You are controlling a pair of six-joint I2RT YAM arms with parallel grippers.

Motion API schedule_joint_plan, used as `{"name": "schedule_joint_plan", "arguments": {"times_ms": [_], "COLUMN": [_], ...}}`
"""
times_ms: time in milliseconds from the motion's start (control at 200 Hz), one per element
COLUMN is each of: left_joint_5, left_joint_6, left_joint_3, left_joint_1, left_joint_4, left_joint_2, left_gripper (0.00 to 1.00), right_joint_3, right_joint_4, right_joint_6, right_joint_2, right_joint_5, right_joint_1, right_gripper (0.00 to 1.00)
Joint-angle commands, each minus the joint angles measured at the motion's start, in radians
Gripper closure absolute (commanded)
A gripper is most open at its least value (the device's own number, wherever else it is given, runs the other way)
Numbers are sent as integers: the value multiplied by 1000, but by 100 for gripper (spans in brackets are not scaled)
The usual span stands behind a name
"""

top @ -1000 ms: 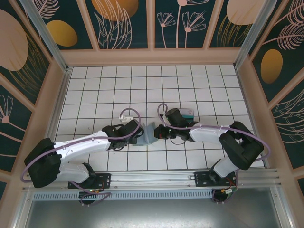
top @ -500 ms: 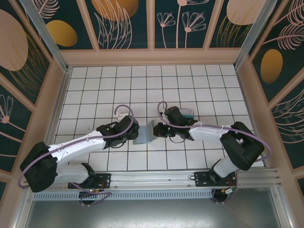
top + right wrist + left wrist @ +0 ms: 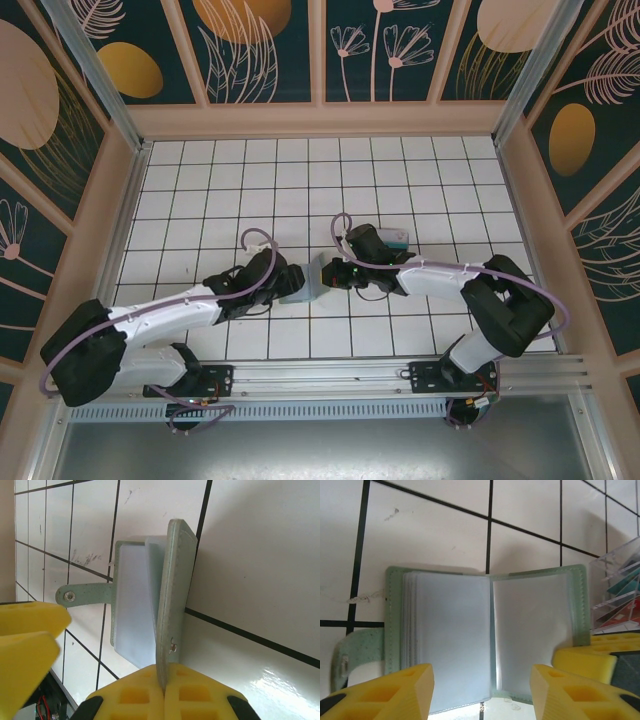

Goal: Take the credit cards out of the card holder

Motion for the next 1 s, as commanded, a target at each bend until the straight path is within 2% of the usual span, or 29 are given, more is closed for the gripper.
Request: {"name": "schedule_joint_plan", "arguments": {"times_ms": [0,260,821,996], "left_joint_5": [10,-13,68,16], "left_joint_6": [-23,-30,-1,1], "left_joint_3": [-11,4,2,20], "left_joint_1": [2,4,4,3], "left_joint_4": [46,-12,76,17], "left_joint_2": [33,103,182,140], "left_gripper": [47,48,52,53], "right_joint_3": [-10,-13,-15,-18], "right_joint_4": [41,44,44,43], "right_joint_6": [17,20,17,17], "right_joint_2": [14,12,10,10], "right_joint_5": [-3,-5,-5,-4], "right_joint_1": [7,8,14,16], "right_gripper": [100,100,100,100]}}
